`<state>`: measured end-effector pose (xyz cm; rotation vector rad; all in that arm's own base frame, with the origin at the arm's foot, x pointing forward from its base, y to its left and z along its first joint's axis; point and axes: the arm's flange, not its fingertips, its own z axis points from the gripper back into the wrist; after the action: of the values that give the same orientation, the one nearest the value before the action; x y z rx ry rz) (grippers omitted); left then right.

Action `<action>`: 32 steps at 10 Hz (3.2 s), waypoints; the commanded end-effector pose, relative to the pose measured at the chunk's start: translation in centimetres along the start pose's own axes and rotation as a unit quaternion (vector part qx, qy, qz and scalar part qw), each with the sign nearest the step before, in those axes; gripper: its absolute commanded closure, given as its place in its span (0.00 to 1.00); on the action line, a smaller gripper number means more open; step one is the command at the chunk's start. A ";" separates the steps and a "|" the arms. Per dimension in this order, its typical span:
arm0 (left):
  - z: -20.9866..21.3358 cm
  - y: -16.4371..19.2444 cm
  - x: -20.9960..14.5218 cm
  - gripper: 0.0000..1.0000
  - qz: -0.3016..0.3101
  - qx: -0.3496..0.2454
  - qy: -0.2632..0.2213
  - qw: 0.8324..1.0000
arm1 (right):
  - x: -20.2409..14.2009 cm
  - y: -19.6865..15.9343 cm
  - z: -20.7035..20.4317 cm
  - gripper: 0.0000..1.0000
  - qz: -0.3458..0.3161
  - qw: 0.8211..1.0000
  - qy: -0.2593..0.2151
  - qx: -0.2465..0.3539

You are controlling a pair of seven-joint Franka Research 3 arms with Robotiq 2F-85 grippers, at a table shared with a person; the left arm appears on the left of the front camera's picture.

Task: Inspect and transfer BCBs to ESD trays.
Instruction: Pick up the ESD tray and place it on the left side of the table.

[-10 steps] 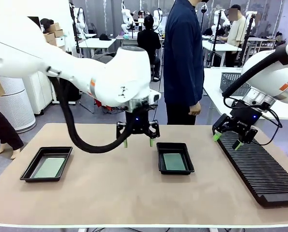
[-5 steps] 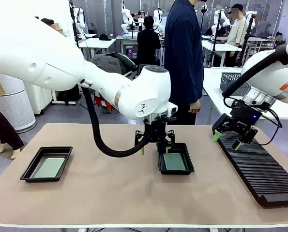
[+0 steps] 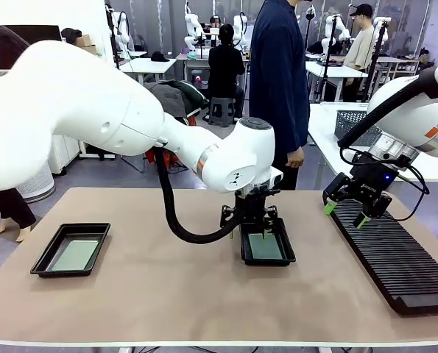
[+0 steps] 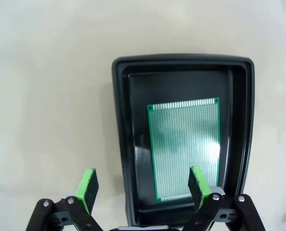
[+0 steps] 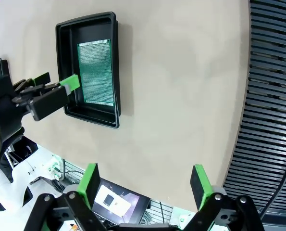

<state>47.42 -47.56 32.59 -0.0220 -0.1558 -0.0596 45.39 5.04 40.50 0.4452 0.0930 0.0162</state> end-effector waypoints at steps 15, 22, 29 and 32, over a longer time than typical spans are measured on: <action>-2.7 2.2 1.1 0.22 0.017 0.008 0.006 1.000 | 0.1 0.2 0.0 0.00 -0.011 1.000 -0.004 0.000; -2.4 2.8 1.2 0.57 0.026 -0.006 0.003 1.000 | 0.1 0.2 0.0 0.00 -0.011 1.000 -0.004 0.000; -2.3 2.9 1.5 0.87 0.024 -0.010 0.010 1.000 | 0.1 0.2 0.0 0.00 -0.011 1.000 -0.004 0.000; -2.3 2.9 1.6 1.00 0.025 -0.011 0.013 1.000 | 0.1 0.2 0.0 0.00 -0.011 1.000 -0.004 0.000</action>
<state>49.79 -45.89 30.43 -0.0270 -0.1378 0.0043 45.39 5.05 40.51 0.4452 0.0930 0.0162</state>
